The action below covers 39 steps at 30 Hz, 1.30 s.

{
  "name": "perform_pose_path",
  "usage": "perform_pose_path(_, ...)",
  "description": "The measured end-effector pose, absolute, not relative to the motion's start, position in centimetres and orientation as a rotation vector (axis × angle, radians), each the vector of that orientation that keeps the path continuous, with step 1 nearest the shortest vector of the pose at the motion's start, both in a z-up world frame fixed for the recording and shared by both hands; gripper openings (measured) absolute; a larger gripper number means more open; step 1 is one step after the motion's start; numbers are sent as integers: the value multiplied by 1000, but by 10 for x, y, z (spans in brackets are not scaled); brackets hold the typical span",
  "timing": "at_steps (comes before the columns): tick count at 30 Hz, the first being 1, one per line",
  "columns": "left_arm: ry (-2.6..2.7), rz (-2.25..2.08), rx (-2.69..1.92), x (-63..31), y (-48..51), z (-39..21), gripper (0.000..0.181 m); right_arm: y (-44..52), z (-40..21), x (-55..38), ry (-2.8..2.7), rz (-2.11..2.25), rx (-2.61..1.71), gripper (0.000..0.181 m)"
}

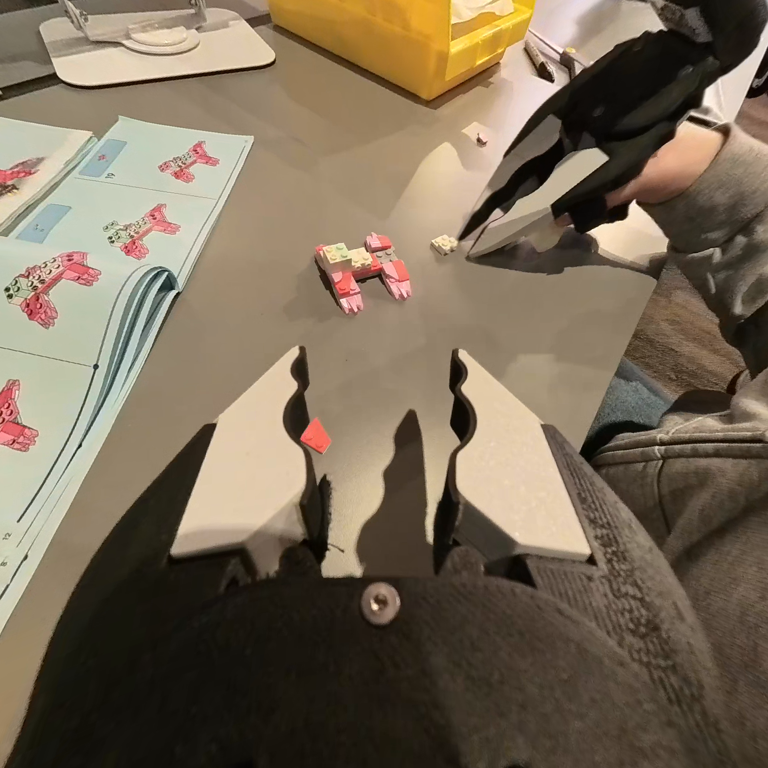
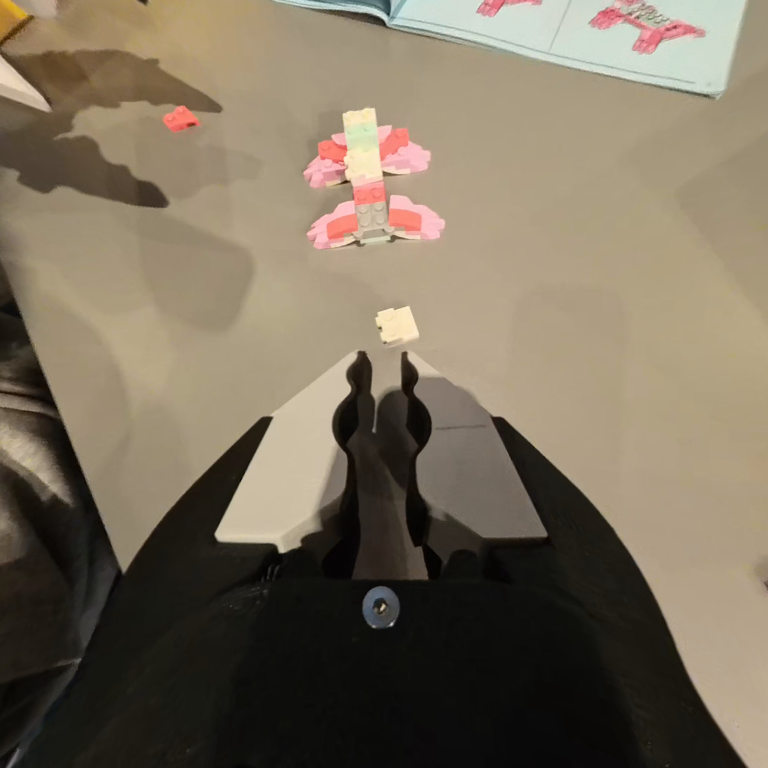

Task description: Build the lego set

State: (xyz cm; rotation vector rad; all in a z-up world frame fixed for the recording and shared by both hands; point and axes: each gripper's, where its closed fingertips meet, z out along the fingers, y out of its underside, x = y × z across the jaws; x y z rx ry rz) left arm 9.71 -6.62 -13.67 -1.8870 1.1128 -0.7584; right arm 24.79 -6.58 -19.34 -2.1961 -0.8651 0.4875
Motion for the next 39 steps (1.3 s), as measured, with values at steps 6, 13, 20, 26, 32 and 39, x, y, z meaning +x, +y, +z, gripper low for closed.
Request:
perform_pose_path(6,1162,-786,-1864,108,-66,-142,70,-67,-173,209,-961,648,-2024,17)
perform_pose_path(13,1196,-722,-1830,118,-40,-145,88,-45,-172,210,-1021,682,-1956,41)
perform_pose_path(20,1223,-734,-1790,142,-15,-138,106,-17,-173,179,-1107,610,-1991,40)
perform_pose_path(26,1377,-628,-1621,145,-26,-144,103,-8,-191,168,-1222,550,-2113,18)
perform_pose_path(32,1583,-184,-1149,135,-30,-146,88,-38,-169,152,-1467,720,-1890,17)
perform_pose_path(39,1687,104,-786,146,-42,-160,66,-59,-157,157,-1635,786,-1839,18)
